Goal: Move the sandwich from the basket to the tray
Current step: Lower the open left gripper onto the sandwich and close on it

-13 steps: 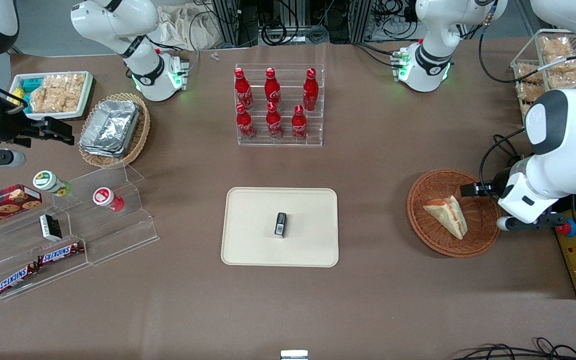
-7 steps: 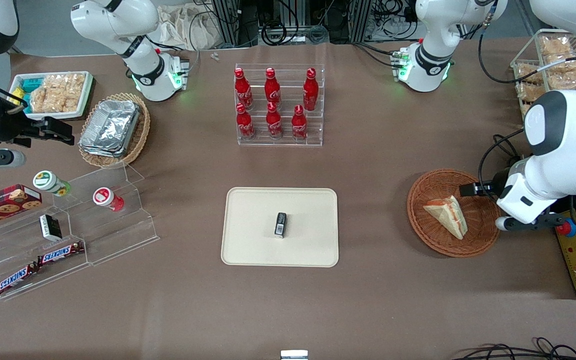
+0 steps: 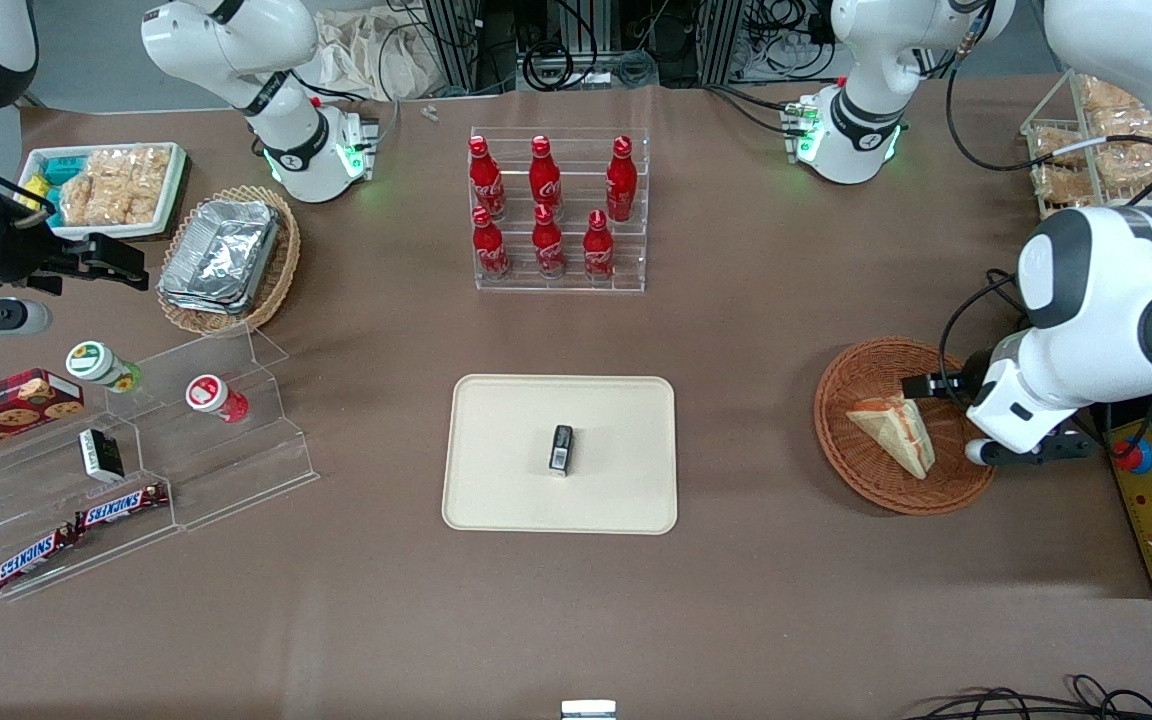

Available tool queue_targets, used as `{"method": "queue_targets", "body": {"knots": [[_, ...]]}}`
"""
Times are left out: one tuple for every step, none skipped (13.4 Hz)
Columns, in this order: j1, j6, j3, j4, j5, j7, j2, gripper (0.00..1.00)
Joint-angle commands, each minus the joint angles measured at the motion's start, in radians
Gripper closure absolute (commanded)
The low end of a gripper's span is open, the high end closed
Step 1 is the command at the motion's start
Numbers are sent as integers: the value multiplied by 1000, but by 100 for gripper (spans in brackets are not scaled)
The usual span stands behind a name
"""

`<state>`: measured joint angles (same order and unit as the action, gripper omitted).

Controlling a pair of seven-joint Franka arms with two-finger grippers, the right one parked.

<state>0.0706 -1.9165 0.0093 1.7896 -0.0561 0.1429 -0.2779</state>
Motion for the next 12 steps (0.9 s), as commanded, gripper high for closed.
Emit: {"method": "queue_targets", "body": {"knots": [[-6,-96,-2,37,-40,99,-12,2],[-5,-140,-2,59,-42,141,-21,2],[-6,-177,-2,85,-45,176,-21,2],[-8,-200,-2,99,-45,210,-26,2],[-8,-222,-2,109,-45,246,-32,2],[-8,-248,-2,125,-45,273,-33,2],[-8,-275,-2,146,-45,291,-33,2],[-8,-300,-2,166,-45,306,-33,2],[-9,-314,1,189,-45,320,-32,2],[-18,-323,1,201,-45,323,-35,2],[-28,-343,1,211,-45,327,-38,2],[-29,-358,1,218,-45,340,-44,2]]}}
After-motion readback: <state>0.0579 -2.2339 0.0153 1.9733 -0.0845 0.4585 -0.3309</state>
